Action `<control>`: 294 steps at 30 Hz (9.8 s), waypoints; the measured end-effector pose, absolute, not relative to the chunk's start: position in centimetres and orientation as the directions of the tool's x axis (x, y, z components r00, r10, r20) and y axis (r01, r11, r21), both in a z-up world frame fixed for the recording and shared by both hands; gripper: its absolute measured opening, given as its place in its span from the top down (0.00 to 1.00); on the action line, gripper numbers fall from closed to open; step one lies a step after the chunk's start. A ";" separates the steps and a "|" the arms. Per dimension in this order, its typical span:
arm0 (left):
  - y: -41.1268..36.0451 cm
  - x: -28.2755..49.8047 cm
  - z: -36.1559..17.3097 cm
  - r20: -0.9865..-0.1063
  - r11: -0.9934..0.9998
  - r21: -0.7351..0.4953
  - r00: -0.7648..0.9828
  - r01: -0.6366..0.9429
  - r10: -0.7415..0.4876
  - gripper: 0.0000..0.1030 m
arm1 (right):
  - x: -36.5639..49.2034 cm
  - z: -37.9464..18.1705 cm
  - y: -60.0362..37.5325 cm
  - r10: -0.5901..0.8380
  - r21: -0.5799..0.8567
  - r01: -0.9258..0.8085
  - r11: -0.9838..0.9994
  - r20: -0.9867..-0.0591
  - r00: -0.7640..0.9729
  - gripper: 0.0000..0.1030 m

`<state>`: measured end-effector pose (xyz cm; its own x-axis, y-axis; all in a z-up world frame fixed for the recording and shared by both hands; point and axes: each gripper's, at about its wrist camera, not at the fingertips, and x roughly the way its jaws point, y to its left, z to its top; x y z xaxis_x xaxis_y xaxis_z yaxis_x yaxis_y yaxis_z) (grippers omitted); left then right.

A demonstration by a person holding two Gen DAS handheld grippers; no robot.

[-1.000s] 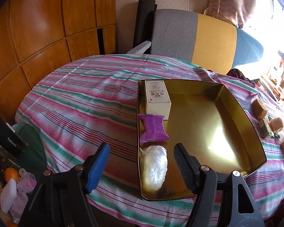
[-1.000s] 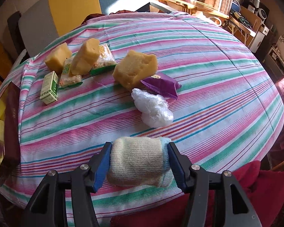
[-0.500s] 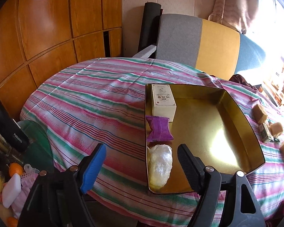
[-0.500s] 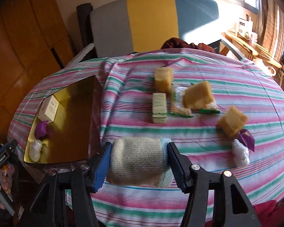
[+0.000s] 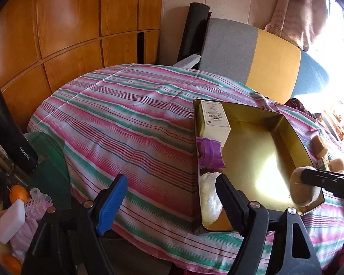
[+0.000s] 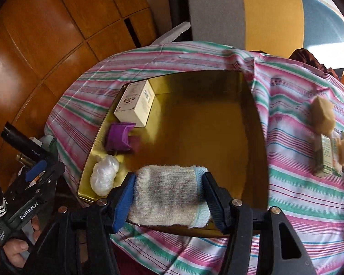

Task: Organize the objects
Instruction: 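Place the knitted sock bundle into the gold tray and open the right tool, then grasp a yellow sponge block with the left tool, then carry the sponge toward the gold tray with the left tool while the right tool grasps the WEIDAN cracker packet, then lower the yellow sponge into the gold tray and open the left tool, then carry the WEIDAN cracker packet into the gold tray and open the right tool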

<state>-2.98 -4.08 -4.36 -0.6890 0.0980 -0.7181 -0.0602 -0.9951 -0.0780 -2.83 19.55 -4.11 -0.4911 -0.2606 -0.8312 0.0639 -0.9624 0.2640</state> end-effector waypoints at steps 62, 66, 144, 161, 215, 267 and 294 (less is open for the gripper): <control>26.3 -5.2 1.1 -0.737 -0.761 -0.079 -0.475 -0.644 0.480 0.13 | 12.8 -5.7 56.5 0.185 0.373 -0.652 -0.661 -0.760 -0.623 0.35; 32.3 -7.2 -0.3 -0.771 -0.732 -0.065 -0.431 -0.678 0.468 0.14 | 12.7 -5.6 56.2 0.157 0.397 -0.625 -0.672 -0.748 -0.645 0.35; 8.6 -5.4 -2.4 -0.738 -0.851 -0.331 -0.450 -0.409 0.503 0.56 | -3.3 -11.4 50.5 0.030 0.273 -0.523 -0.807 -0.867 -0.498 0.54; 7.2 -4.8 -1.2 -0.708 -0.840 -0.358 -0.468 -0.407 0.528 0.56 | -3.7 -12.9 48.3 0.109 0.073 -0.424 -0.903 -0.914 -0.390 0.54; 10.3 -11.1 -3.6 -0.789 -0.891 -0.258 -0.450 -0.373 0.417 0.55 | 4.9 -12.8 45.0 0.132 -0.026 -0.266 -0.964 -0.912 -0.388 0.54; 5.7 -4.4 -3.3 -0.731 -0.966 -0.054 -0.649 -0.254 0.212 0.11 | 4.9 -12.7 45.2 0.145 -0.022 -0.311 -0.950 -0.915 -0.376 0.54; -2.6 -4.1 -2.8 -0.700 -0.986 -0.152 -0.696 -0.073 0.159 0.11 | -1.5 -2.6 28.5 -0.255 0.306 0.001 -0.952 -0.789 -0.559 0.54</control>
